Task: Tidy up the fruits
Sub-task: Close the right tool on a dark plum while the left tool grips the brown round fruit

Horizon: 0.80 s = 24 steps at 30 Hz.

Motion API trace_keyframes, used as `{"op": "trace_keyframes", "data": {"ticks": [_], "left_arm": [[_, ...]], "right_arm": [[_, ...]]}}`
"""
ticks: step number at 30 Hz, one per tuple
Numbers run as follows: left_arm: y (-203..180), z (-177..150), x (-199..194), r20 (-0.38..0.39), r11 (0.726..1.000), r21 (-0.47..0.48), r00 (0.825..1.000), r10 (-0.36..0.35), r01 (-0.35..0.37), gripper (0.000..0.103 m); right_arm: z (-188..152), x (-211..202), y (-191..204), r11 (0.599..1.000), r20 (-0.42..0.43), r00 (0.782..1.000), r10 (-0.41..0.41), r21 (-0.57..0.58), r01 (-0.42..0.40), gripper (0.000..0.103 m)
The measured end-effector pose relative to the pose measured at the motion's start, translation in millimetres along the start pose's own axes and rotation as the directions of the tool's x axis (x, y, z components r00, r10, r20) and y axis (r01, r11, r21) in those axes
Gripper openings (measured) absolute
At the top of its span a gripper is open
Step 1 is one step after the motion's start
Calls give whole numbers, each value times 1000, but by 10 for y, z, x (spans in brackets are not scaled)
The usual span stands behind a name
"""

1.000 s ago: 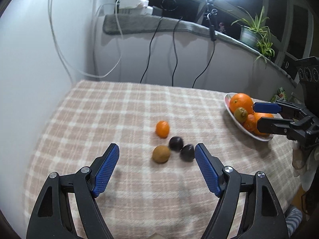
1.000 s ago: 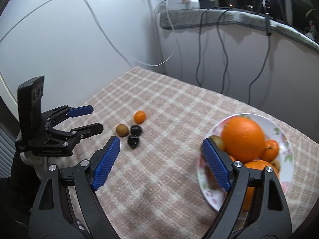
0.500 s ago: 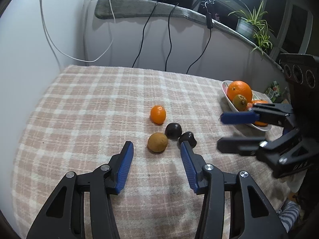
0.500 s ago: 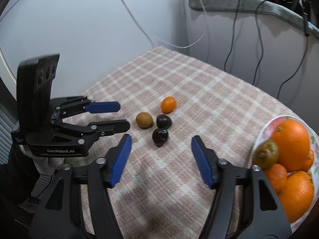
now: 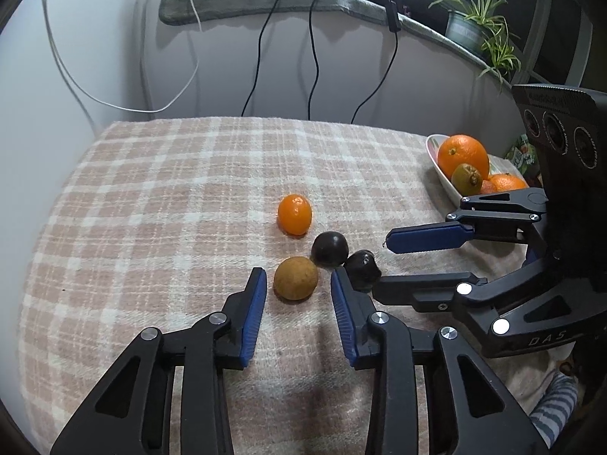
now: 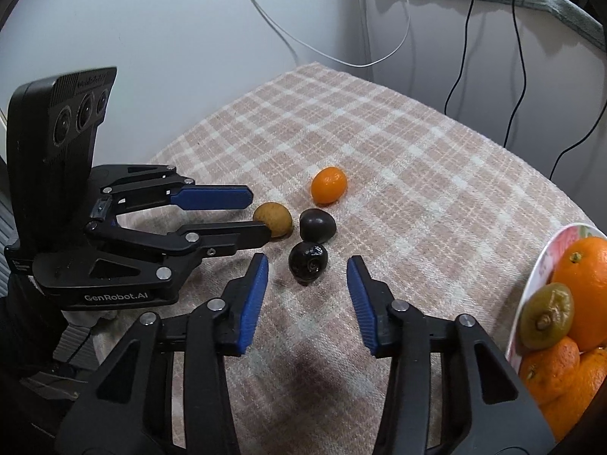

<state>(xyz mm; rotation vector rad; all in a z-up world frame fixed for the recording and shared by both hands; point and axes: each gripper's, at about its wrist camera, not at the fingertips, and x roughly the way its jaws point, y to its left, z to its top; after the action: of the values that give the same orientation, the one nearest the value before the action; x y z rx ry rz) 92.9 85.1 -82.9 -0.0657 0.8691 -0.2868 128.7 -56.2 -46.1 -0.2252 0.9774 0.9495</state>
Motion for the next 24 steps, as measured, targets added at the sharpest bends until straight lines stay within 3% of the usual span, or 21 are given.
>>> {"op": "trace_keyframes", "data": {"ticks": [11,20,24], "left_arm": [[44,3,79,-22,1000,0,1000,-7,7,25],[38,11,77,-19,1000,-2,1000,-6,6,24],[34,10,60,-15,1000,-2,1000,-5,5,24]], "right_arm": [[38,148,-14,999,-27,999,-23,-32,22,40],[40,202,44,997,-38,999,-35,-64,32,26],[35,186,74,996,-35,999,-38,-76,36,26]]}}
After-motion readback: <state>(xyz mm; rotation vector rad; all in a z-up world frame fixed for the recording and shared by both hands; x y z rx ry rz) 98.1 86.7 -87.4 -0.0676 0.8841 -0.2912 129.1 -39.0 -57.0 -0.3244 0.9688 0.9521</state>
